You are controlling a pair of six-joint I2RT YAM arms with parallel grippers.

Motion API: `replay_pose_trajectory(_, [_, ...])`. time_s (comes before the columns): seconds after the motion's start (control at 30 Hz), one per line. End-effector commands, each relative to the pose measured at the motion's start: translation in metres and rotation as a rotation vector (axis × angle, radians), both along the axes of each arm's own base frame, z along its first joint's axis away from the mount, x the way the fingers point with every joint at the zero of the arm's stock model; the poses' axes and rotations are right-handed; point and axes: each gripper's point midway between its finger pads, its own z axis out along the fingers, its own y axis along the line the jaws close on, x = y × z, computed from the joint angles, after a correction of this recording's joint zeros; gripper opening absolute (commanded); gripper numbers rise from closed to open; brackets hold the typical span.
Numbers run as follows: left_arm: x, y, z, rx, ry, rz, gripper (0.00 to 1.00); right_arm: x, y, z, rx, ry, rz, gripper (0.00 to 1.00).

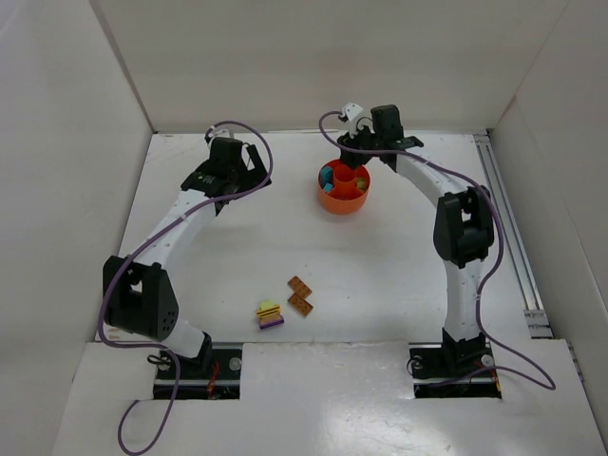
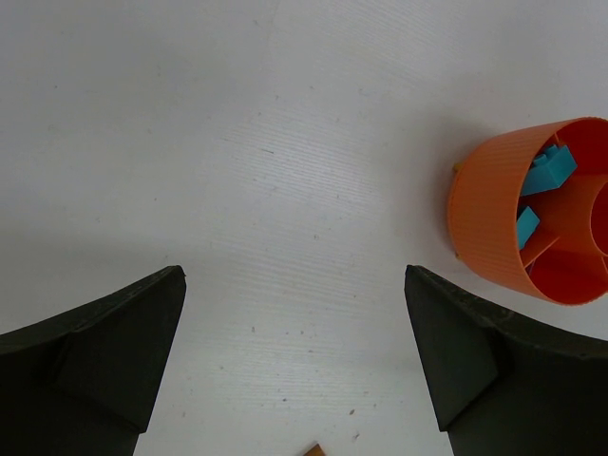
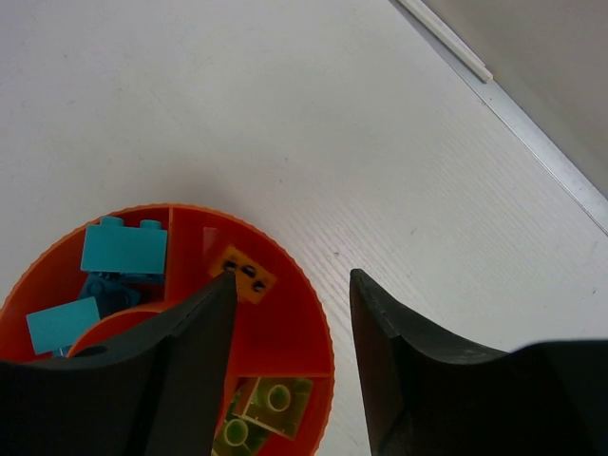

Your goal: Sort the legos into containers by color

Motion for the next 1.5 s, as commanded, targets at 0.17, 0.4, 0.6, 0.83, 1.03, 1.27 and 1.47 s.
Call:
replay_pose_trajectory(0.17, [-0.006,0.002,0.042,-0.027,-0.101,0.008,0.99,-0.013,0.001,0.07,0.065,-0.118,0.016,0.57])
replay_pose_trajectory(0.4, [-0.02,-0.005,0.042,-0.043,-0.102,-0.017,0.99,-0.039,-0.013,0.102,0.04,-0.177,-0.043,0.58])
replay_pose_trajectory(0.6, [-0.045,0.002,0.034,-0.063,-0.074,0.024,0.99,-0.097,0.001,0.089,-0.018,-0.161,-0.094,0.6])
replay_pose_trajectory(0.83, [-0.087,0.037,0.041,-0.099,-0.112,0.212,0.99,-0.193,0.067,0.037,-0.07,-0.036,-0.045,0.63])
replay_pose_trajectory(1.03, [-0.121,0.06,0.036,-0.128,-0.112,0.315,0.99,-0.267,0.133,-0.011,-0.087,0.071,0.009,0.64])
replay_pose_trajectory(1.27, [-0.147,0.062,0.023,-0.136,-0.064,0.298,0.99,-0.292,0.172,-0.049,-0.082,0.14,-0.064,0.65])
replay_pose_trajectory(1.47, [-0.164,0.065,0.027,-0.168,-0.099,0.294,0.99,-0.312,0.174,-0.072,-0.134,0.171,-0.091,0.66])
